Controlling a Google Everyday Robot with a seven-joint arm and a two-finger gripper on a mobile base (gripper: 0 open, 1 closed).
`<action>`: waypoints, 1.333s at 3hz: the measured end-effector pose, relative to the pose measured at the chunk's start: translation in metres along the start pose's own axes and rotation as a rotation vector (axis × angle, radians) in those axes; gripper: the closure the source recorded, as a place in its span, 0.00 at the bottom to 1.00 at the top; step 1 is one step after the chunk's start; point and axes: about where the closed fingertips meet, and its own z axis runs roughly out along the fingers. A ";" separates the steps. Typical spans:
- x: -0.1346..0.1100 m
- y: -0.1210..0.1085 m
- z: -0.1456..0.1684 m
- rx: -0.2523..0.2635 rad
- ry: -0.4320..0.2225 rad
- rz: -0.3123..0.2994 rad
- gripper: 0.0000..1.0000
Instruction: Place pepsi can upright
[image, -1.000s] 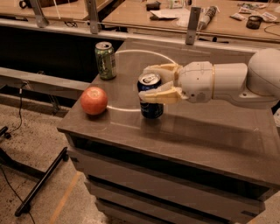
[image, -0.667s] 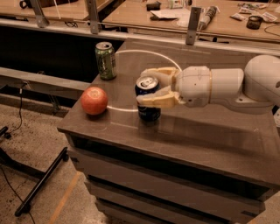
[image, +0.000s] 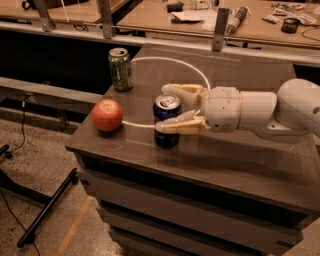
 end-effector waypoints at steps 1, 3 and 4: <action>0.001 0.000 -0.003 -0.043 0.029 -0.016 0.00; -0.004 -0.016 -0.056 -0.100 0.243 -0.075 0.00; -0.001 -0.016 -0.066 -0.104 0.271 -0.071 0.00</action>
Offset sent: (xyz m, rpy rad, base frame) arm 0.0082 -0.0637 0.0078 -0.2776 -0.0380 0.0381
